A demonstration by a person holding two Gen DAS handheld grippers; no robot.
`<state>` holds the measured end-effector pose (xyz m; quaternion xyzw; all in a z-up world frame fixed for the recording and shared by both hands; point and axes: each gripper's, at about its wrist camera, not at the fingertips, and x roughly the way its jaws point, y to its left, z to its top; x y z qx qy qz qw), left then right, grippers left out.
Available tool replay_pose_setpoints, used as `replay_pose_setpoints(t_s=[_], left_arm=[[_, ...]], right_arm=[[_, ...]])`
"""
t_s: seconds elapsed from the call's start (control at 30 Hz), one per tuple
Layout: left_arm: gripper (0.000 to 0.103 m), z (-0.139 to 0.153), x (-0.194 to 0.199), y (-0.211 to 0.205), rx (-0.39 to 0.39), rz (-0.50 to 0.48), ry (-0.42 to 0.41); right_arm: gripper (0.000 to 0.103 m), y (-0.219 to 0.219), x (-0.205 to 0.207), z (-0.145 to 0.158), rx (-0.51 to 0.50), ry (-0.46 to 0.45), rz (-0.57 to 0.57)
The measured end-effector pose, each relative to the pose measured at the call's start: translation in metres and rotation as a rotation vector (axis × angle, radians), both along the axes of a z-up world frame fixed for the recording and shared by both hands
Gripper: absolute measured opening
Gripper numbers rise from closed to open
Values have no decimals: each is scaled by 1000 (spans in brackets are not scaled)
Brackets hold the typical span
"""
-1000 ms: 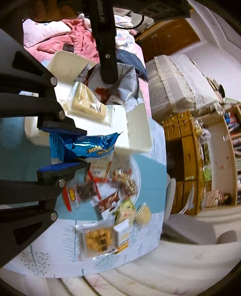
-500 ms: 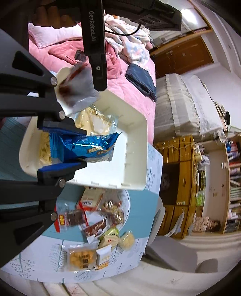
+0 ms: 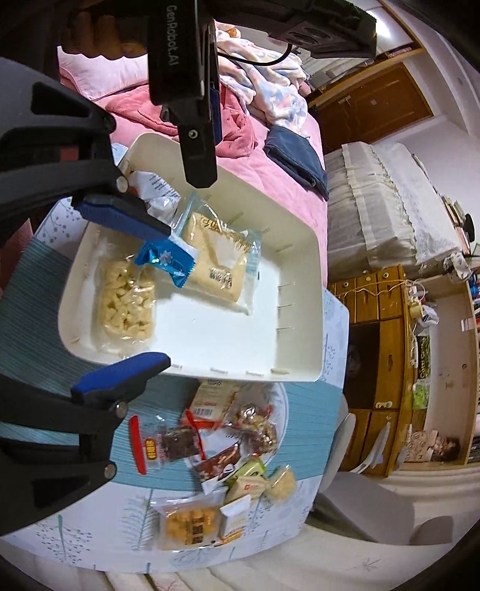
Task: Organize snacks
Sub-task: 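Lower the pouch and blue wrapper into the tray and open both tools, then grasp the red-labelled jerky bag with the left tool while the right grasps the orange-cube bag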
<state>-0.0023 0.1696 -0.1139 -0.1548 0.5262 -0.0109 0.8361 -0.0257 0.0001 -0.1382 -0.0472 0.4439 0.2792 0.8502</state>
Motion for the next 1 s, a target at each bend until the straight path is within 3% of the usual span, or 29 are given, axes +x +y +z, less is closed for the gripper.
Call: replay_pose_setpoints(t_s=[0.33, 0.4, 0.5, 1.0], left_arm=[[78, 27, 24, -43, 27, -35, -20], [78, 28, 30, -53, 26, -36, -18], [78, 30, 37, -72, 42, -35, -11], [81, 28, 67, -165, 67, 21, 11]], right_arm=[[63, -33, 19, 3, 20, 12, -44], [64, -45, 22, 4, 16, 14, -51], [73, -62, 29, 5, 3, 10, -54], [77, -144, 64, 4, -85, 7, 19]])
